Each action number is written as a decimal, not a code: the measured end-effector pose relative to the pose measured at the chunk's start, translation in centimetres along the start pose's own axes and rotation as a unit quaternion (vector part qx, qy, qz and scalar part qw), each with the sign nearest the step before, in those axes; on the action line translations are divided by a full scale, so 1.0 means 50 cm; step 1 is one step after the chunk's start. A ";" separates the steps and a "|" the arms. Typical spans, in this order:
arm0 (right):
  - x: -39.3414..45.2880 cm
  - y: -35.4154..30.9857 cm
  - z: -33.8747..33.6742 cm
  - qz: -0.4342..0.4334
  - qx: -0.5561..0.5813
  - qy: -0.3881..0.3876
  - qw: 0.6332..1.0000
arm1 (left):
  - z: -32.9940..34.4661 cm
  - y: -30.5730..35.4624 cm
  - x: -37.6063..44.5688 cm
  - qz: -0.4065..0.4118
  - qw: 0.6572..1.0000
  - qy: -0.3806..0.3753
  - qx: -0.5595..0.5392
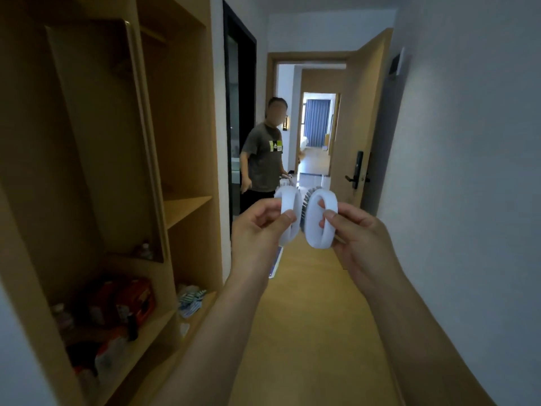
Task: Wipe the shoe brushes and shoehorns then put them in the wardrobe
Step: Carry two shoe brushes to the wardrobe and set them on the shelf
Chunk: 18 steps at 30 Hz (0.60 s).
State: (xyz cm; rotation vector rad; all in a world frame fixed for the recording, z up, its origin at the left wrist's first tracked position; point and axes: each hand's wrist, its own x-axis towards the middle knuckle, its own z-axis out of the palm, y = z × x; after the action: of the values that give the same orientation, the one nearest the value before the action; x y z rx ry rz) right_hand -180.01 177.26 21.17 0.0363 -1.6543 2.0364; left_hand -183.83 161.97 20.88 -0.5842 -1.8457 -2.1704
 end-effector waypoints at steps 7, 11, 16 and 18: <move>0.283 0.170 0.060 0.032 0.027 -0.055 0.998 | -0.033 -0.146 0.230 0.003 0.997 0.063 0.050; 0.472 0.257 0.091 0.046 0.052 -0.096 0.993 | -0.032 -0.234 0.389 0.008 0.992 0.098 0.079; 0.713 0.330 0.155 0.071 0.060 -0.146 0.985 | -0.035 -0.311 0.596 0.025 0.981 0.161 0.110; 0.794 0.358 0.189 0.076 0.068 -0.166 0.981 | -0.048 -0.335 0.664 0.034 0.975 0.183 0.118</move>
State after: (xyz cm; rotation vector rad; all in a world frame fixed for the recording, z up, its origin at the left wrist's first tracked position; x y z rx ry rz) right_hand -224.39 180.90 20.55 0.3222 -1.7543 2.3592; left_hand -220.93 165.24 20.40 -0.1790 -1.8104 -1.8292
